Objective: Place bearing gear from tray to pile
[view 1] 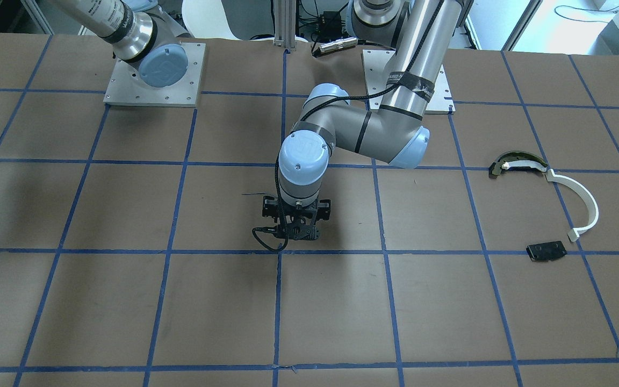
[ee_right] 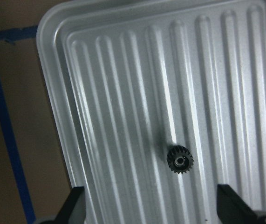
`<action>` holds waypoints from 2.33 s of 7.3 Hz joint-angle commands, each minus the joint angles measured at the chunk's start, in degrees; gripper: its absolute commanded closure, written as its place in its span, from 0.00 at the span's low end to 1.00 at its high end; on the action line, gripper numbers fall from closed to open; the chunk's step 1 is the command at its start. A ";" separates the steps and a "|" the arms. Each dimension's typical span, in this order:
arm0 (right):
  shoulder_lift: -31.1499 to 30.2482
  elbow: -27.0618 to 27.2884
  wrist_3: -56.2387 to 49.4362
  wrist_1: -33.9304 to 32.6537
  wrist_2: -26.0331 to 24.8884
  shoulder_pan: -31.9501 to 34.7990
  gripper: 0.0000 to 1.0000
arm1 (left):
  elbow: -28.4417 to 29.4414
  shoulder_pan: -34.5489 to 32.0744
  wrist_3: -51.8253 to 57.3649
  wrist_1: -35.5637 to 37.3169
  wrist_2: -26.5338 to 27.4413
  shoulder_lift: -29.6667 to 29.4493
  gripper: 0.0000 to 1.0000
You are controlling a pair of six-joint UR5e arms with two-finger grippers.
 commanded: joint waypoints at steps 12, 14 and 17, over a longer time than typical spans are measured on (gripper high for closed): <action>4.59 -1.48 0.39 -3.63 -0.28 -0.35 0.53 | 0.15 -0.04 0.97 2.92 -0.04 -1.12 1.00; 4.50 -1.49 0.22 -3.44 -3.17 -0.35 0.80 | 0.33 0.49 5.33 2.57 2.83 2.02 1.00; 4.15 -1.57 0.30 -2.83 -3.27 -0.35 1.00 | -1.50 9.14 27.39 -6.08 4.09 12.81 1.00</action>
